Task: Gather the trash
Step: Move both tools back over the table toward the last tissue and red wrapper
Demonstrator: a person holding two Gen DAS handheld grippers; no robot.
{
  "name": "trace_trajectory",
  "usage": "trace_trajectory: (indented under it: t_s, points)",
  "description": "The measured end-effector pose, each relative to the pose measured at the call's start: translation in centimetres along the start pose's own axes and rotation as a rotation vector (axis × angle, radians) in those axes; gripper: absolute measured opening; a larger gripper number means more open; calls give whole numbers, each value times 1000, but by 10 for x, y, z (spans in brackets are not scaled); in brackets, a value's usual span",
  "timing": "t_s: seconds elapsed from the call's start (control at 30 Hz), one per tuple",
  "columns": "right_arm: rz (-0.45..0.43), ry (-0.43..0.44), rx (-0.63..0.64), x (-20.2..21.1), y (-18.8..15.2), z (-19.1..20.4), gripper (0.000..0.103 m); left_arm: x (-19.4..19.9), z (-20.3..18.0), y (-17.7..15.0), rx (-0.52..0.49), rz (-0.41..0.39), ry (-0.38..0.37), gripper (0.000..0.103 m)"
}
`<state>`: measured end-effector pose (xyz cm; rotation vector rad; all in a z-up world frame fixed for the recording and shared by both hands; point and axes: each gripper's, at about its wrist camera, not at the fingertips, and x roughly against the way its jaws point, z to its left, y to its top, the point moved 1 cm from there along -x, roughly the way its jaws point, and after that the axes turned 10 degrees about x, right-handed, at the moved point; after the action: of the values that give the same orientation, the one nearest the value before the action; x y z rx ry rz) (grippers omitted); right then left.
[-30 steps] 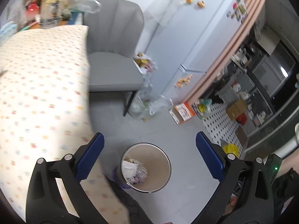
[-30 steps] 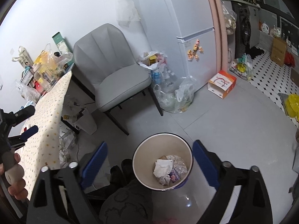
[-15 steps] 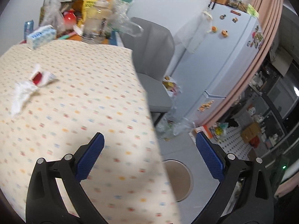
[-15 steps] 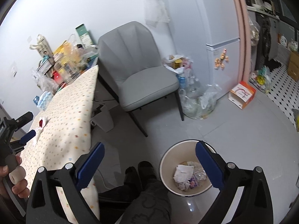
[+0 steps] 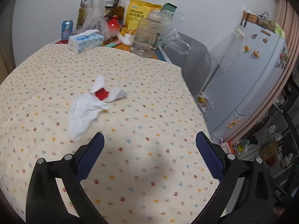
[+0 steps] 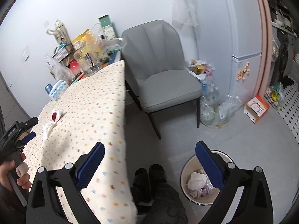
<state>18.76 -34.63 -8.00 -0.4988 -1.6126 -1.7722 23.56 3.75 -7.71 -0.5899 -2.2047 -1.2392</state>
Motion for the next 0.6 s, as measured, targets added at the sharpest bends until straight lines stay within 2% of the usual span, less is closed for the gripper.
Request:
trace_trajectory:
  t_s: [0.2, 0.37, 0.6]
  points:
    - [4, 37, 51, -13, 16, 35, 95, -5, 28, 9, 12, -7, 53, 97]
    - [12, 58, 73, -22, 22, 56, 95, -25, 52, 11, 31, 28, 105, 97]
    - [30, 65, 107, -36, 29, 77, 95, -46, 67, 14, 52, 63, 112, 97]
